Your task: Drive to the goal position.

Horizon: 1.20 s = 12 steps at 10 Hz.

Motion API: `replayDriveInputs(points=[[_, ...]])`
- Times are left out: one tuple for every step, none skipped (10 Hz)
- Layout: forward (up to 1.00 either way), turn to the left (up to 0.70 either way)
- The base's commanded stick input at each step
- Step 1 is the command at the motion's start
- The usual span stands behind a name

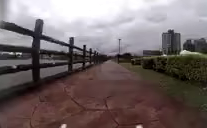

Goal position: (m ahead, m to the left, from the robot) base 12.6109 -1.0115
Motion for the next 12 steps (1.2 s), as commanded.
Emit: replayDriveInputs(points=[[0.85, 0.01], [0.85, 0.01], [0.85, 0.01], [0.85, 0.01], [0.85, 0.01], [0.85, 0.01], [0.85, 0.01], [0.85, 0.01], [0.85, 0.02], [0.85, 0.03], [0.85, 0.03], [0.85, 0.03]])
